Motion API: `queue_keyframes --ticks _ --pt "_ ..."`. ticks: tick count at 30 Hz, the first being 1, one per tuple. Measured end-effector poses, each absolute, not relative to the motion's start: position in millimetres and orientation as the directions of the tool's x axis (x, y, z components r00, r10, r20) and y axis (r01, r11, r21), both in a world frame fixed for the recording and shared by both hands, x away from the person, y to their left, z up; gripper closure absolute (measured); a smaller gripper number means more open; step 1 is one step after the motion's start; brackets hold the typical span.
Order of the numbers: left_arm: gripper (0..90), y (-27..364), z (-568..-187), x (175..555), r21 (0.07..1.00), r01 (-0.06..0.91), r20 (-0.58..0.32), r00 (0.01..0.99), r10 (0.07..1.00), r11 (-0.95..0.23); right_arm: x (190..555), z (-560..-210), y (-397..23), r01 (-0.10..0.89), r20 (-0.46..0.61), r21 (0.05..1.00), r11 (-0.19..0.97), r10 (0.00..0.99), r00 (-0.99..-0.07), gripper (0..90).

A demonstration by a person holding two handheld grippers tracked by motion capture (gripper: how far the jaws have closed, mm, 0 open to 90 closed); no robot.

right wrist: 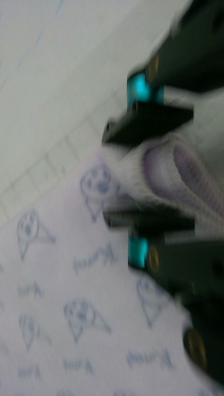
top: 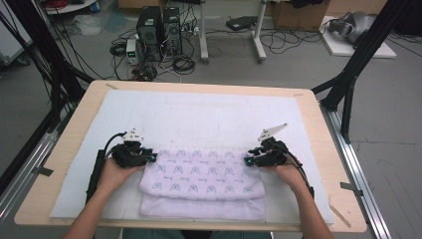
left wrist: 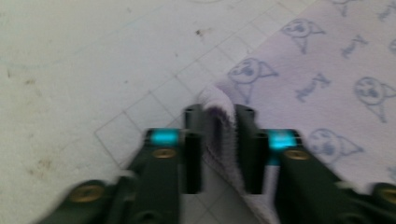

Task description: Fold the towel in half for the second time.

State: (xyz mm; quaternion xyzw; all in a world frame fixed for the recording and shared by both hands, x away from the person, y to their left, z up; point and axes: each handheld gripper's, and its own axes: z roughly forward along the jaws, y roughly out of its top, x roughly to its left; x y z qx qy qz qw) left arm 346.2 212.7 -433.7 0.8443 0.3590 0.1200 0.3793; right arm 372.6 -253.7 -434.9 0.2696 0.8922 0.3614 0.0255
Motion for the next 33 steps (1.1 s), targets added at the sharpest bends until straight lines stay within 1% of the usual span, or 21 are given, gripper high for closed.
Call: queue_keyframes --ticks 1,2,3,5,8,10,11,13,14,15,16,17,18,20,21,23,25,26,28,30,33 --pt "80.8 211 -432 346 0.725 0.513 -0.056 0.709 0.703 -0.46 371 -433 -251 0.445 0.133 0.658 0.608 0.487 -0.863 76.2" --pt "81.5 210 -430 348 0.723 0.511 -0.048 0.709 0.704 -0.466 370 -431 -249 0.43 0.12 0.66 0.617 0.478 -0.87 78.5" --pt "81.7 209 -428 349 0.731 0.505 -0.035 0.7 0.713 -0.46 371 -428 -248 0.436 0.118 0.657 0.615 0.487 -0.865 79.5" --pt "81.7 207 -420 356 0.757 0.488 -0.027 0.687 0.726 -0.433 375 -420 -247 0.429 0.086 0.666 0.61 0.509 -0.856 80.3" --pt "81.8 203 -405 369 0.783 0.458 0.009 0.668 0.744 -0.421 384 -405 -245 0.414 0.049 0.694 0.589 0.535 -0.843 80.9" --pt "82.0 201 -389 383 0.801 0.432 0.047 0.645 0.763 -0.415 393 -396 -245 0.412 0.029 0.712 0.569 0.562 -0.827 81.0" --pt "82.0 202 -383 389 0.808 0.431 0.04 0.64 0.768 -0.401 400 -389 -245 0.414 0.025 0.72 0.557 0.575 -0.818 81.1" --pt "81.8 201 -370 405 0.818 0.42 0.055 0.624 0.78 -0.394 412 -380 -245 0.412 0.012 0.727 0.549 0.59 -0.807 80.8" --pt "80.9 201 -365 414 0.819 0.418 0.068 0.61 0.789 -0.393 419 -376 -245 0.412 -0.003 0.728 0.548 0.604 -0.797 79.4" --pt "76.1 202 -363 421 0.82 0.413 0.093 0.585 0.805 -0.396 426 -373 -246 0.398 -0.032 0.739 0.544 0.618 -0.786 72.4" --pt "65.6 203 -362 427 0.815 0.432 0.101 0.55 0.829 -0.385 433 -371 -247 0.404 -0.042 0.745 0.531 0.641 -0.766 62.0" --pt "55.6 207 -364 432 0.812 0.46 0.072 0.533 0.843 -0.36 439 -371 -249 0.431 -0.028 0.748 0.505 0.672 -0.74 56.6" --pt "54.0 209 -367 432 0.807 0.47 0.058 0.54 0.84 -0.358 444 -374 -252 0.455 0.006 0.753 0.476 0.686 -0.728 54.5" --pt "53.1 210 -374 428 0.787 0.484 0.058 0.561 0.826 -0.383 445 -379 -252 0.482 0.029 0.734 0.478 0.687 -0.726 49.2" --pt "54.0 211 -378 423 0.792 0.471 0.057 0.576 0.815 -0.389 443 -383 -251 0.487 0.04 0.725 0.487 0.676 -0.736 49.1" --pt "57.5 211 -386 412 0.793 0.459 0.044 0.611 0.79 -0.4 436 -389 -249 0.476 0.035 0.714 0.514 0.652 -0.757 48.9" --pt "60.3 209 -394 403 0.771 0.463 0.03 0.66 0.75 -0.438 426 -393 -246 0.467 0.049 0.714 0.522 0.628 -0.777 49.9" --pt "61.1 208 -398 397 0.77 0.445 0.04 0.682 0.731 -0.457 420 -395 -245 0.458 0.047 0.713 0.531 0.615 -0.787 50.1" --pt "62.8 208 -405 387 0.771 0.436 0.024 0.709 0.705 -0.465 407 -398 -241 0.435 0.037 0.712 0.551 0.59 -0.807 50.8" --pt "63.7 207 -413 380 0.753 0.434 0.032 0.726 0.687 -0.494 396 -401 -240 0.418 0.037 0.718 0.557 0.569 -0.822 51.9" --pt "65.8 213 -426 374 0.724 0.465 0.023 0.721 0.693 -0.509 382 -406 -239 0.399 0.027 0.721 0.566 0.553 -0.833 52.5"
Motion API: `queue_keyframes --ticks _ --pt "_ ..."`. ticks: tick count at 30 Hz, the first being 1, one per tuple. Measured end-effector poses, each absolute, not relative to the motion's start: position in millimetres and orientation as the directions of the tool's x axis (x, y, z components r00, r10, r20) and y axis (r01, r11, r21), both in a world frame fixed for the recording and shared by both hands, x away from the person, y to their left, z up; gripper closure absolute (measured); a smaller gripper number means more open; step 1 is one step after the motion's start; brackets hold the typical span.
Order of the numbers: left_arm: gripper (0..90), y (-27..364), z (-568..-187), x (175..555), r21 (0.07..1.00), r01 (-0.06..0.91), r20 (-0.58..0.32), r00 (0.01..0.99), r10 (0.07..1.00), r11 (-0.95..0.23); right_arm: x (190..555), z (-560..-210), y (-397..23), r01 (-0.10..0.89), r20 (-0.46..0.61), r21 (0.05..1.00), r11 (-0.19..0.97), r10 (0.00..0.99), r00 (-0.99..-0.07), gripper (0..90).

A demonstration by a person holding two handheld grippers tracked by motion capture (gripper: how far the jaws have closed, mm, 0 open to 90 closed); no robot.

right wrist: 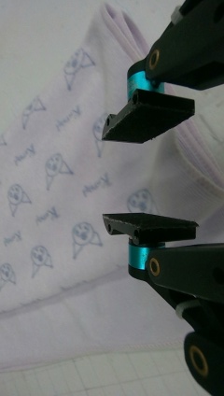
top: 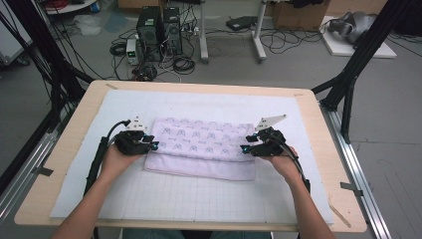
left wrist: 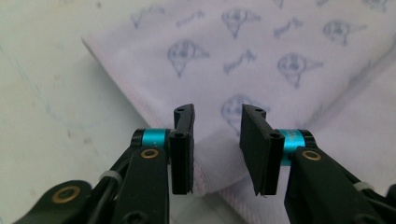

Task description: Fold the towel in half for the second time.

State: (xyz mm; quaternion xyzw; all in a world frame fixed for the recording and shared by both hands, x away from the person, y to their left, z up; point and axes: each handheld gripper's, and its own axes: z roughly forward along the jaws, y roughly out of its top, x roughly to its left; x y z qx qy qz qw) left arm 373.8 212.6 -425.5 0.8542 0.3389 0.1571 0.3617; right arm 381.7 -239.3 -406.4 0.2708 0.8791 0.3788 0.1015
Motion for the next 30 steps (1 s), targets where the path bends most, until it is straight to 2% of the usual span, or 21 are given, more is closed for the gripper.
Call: queue_keyframes --ticks 1,5,11,18,20,21,25,30 --pt "66.0 215 -429 373 0.702 0.484 0.019 0.721 0.693 -0.523 378 -409 -240 0.395 0.026 0.723 0.567 0.549 -0.835 52.5" --pt "64.6 222 -430 368 0.717 0.49 0.003 0.708 0.706 -0.495 368 -419 -244 0.415 0.038 0.692 0.591 0.544 -0.838 51.3" --pt "59.8 222 -417 361 0.784 0.418 0.003 0.737 0.676 -0.459 355 -421 -246 0.379 0.03 0.721 0.579 0.521 -0.853 52.9" --pt "57.5 212 -434 366 0.718 0.451 -0.015 0.771 0.637 -0.53 352 -426 -245 0.352 0.01 0.713 0.606 0.494 -0.87 53.1" --pt "60.8 212 -435 366 0.722 0.441 0.0 0.77 0.638 -0.533 353 -429 -245 0.359 0.008 0.702 0.615 0.497 -0.868 55.5" --pt "64.4 211 -435 366 0.723 0.439 0.006 0.768 0.64 -0.533 354 -431 -244 0.361 0.011 0.695 0.622 0.493 -0.87 59.8" --pt "84.6 213 -433 367 0.721 0.442 0.02 0.756 0.654 -0.533 361 -432 -244 0.362 0.019 0.693 0.623 0.486 -0.874 83.8" --pt "86.8 216 -416 364 0.76 0.431 0.015 0.737 0.676 -0.486 370 -419 -250 0.383 0.054 0.712 0.588 0.499 -0.865 86.2"
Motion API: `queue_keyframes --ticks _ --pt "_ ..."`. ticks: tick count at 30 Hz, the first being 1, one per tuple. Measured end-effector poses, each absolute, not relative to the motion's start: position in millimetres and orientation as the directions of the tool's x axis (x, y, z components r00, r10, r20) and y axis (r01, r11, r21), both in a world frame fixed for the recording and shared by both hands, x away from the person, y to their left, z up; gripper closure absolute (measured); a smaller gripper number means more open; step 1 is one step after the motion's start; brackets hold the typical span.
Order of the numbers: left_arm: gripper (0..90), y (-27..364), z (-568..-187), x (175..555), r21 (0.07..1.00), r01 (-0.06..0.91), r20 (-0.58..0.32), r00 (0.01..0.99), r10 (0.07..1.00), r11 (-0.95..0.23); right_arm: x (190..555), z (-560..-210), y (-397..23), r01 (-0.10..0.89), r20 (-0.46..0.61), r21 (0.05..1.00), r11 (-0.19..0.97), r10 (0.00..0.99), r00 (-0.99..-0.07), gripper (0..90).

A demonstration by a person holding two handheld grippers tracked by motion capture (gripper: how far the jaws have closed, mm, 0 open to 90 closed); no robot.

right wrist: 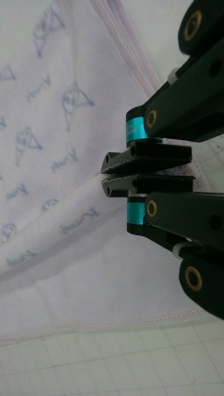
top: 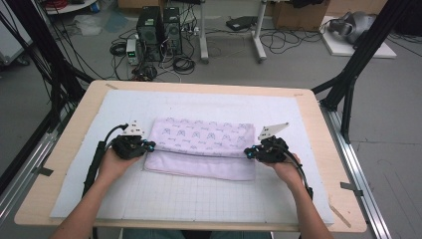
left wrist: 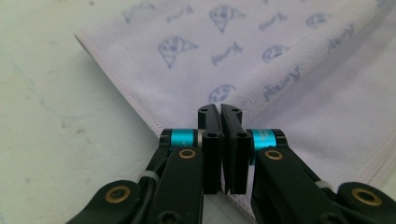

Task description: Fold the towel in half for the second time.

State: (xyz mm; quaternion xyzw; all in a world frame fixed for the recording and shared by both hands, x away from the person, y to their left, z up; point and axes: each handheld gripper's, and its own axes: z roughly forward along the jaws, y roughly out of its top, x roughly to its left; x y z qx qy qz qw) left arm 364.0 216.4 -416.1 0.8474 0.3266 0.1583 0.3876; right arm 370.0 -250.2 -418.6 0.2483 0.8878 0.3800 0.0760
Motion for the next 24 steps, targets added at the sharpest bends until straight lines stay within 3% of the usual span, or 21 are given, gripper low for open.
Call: queue_keyframes --ticks 6,11,19,21,22,24 --pt "86.8 215 -380 363 0.828 0.386 0.008 0.717 0.697 -0.407 378 -382 -260 0.365 0.035 0.755 0.544 0.523 -0.852 86.1" --pt "86.8 214 -365 358 0.838 0.364 0.025 0.719 0.694 -0.407 372 -362 -266 0.336 0.02 0.777 0.532 0.513 -0.858 85.9" --pt "86.2 213 -396 323 0.786 0.366 0.051 0.764 0.644 -0.498 341 -386 -266 0.334 0.043 0.739 0.585 0.454 -0.89 84.9" --pt "79.5 211 -407 317 0.766 0.379 0.047 0.773 0.633 -0.519 335 -400 -266 0.354 0.065 0.711 0.608 0.444 -0.894 78.6" --pt "69.8 211 -411 315 0.762 0.382 0.051 0.77 0.636 -0.523 333 -404 -266 0.365 0.081 0.708 0.605 0.444 -0.892 71.0" --pt "64.5 211 -418 314 0.755 0.393 0.036 0.774 0.632 -0.525 330 -408 -266 0.372 0.101 0.722 0.584 0.443 -0.891 69.0"
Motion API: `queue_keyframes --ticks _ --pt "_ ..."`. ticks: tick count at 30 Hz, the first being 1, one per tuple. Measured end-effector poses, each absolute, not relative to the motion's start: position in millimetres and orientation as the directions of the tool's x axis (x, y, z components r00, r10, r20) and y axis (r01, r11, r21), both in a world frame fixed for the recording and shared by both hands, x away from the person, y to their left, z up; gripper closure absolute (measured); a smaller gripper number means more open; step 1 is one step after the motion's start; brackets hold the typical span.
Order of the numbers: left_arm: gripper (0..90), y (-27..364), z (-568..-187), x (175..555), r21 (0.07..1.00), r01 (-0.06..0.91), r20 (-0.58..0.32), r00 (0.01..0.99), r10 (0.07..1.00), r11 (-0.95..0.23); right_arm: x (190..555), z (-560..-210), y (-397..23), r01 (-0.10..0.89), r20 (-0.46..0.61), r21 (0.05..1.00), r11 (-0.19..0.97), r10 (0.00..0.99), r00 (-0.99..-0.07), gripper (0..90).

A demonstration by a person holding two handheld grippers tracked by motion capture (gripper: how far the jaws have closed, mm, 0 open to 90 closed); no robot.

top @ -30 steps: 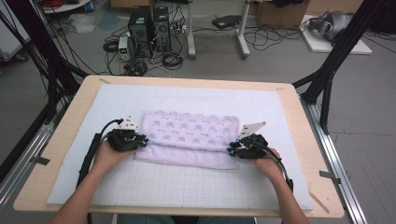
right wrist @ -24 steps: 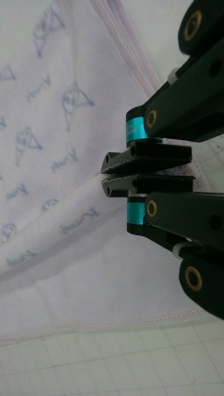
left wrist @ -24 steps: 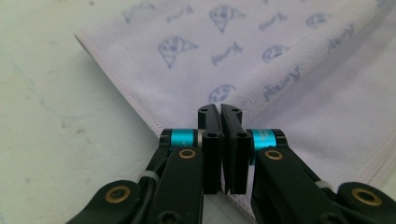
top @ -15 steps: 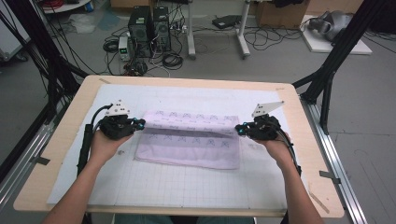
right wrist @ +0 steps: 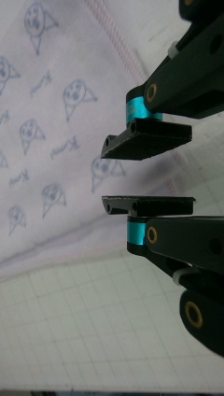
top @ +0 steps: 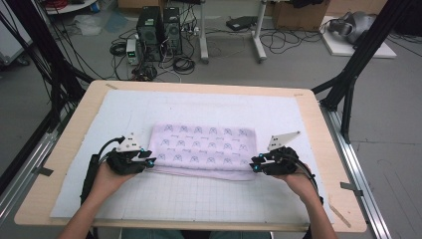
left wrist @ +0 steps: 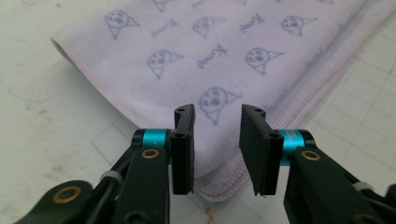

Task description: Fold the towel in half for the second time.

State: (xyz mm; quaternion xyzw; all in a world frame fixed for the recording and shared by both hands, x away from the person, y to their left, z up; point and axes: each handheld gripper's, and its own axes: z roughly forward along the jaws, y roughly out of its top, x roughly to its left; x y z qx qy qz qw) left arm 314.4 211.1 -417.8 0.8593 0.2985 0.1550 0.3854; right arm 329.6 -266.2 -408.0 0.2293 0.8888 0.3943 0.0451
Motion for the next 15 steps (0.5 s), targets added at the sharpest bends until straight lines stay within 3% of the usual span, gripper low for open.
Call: queue_keyframes --ticks 5,8,10,12,14,15 --pt "60.0 213 -436 315 0.726 0.419 0.024 0.778 0.627 -0.546 322 -416 -257 0.339 0.062 0.736 0.586 0.44 -0.896 57.1" --pt "66.2 214 -435 316 0.729 0.418 0.033 0.769 0.638 -0.542 321 -423 -252 0.336 0.025 0.703 0.627 0.451 -0.892 54.6" --pt "73.5 214 -435 316 0.73 0.42 0.034 0.766 0.642 -0.54 322 -429 -251 0.341 0.026 0.697 0.631 0.453 -0.891 58.0" --pt "84.1 214 -434 315 0.733 0.412 0.043 0.765 0.642 -0.541 323 -434 -253 0.347 0.027 0.696 0.628 0.46 -0.887 70.2" --pt "86.1 215 -432 313 0.74 0.41 0.046 0.76 0.648 -0.533 324 -433 -256 0.349 0.027 0.702 0.621 0.466 -0.884 83.4" --pt "86.3 215 -431 313 0.741 0.406 0.047 0.762 0.645 -0.534 326 -431 -259 0.353 0.042 0.713 0.606 0.465 -0.884 85.3"
